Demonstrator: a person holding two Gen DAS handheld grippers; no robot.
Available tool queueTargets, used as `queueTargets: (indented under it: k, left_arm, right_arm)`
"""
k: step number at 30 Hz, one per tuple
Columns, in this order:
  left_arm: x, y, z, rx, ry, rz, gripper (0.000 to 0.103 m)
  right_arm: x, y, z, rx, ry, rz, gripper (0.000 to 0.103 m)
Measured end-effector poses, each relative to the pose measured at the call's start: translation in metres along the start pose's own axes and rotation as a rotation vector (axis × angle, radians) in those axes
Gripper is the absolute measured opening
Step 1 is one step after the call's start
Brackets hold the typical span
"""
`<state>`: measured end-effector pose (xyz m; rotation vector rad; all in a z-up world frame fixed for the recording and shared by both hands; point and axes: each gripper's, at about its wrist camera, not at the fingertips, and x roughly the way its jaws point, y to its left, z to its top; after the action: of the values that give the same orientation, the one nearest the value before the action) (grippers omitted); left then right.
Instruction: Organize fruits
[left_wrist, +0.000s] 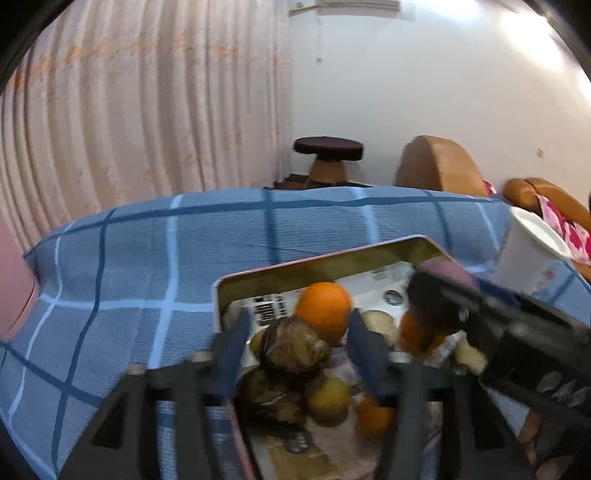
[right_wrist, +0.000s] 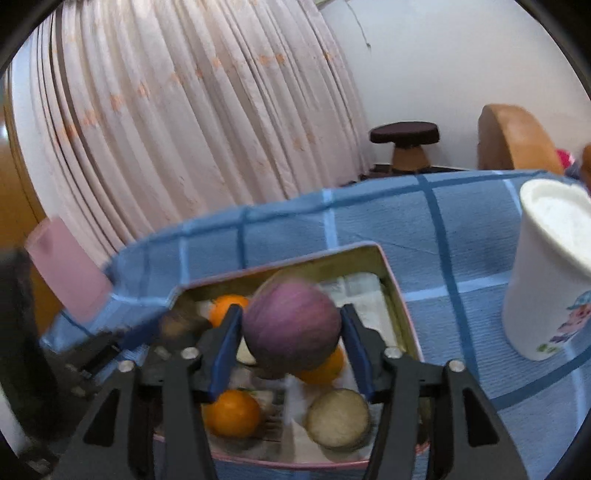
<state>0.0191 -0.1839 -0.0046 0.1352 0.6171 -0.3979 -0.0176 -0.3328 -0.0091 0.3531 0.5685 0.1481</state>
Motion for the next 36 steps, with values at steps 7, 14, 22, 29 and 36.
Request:
queueTargets:
  k: [7,14,22,29,36]
  left_arm:
    - [-0.013,-0.016,-0.003,0.076,-0.073,0.091,0.080]
    - [-0.015,0.003,-0.006,-0.014,-0.058,0.072,0.080]
    - [-0.036,0.012,-0.014,-0.049,-0.130,0.120,0.080]
    - [-0.056,0.017,-0.025,-0.038,-0.180,0.145,0.080]
    - [-0.071,0.018,-0.034,-0.010,-0.211,0.158,0.080]
  right_arm:
    - [-0.021,0.013,-0.001,-0.031,-0.097,-0.048,0.076]
    - [-0.040,0.004,-0.005,0.016,-0.183,-0.160,0.090]
    - [-0.061,0.008,-0.010,0.018,-0.279,-0.228,0.097]
    - [-0.078,0.026,-0.023,-0.028,-0.333,-0.277,0.098]
    - [-0.090,0.049,-0.037,-0.112,-0.368,-0.330,0.099]
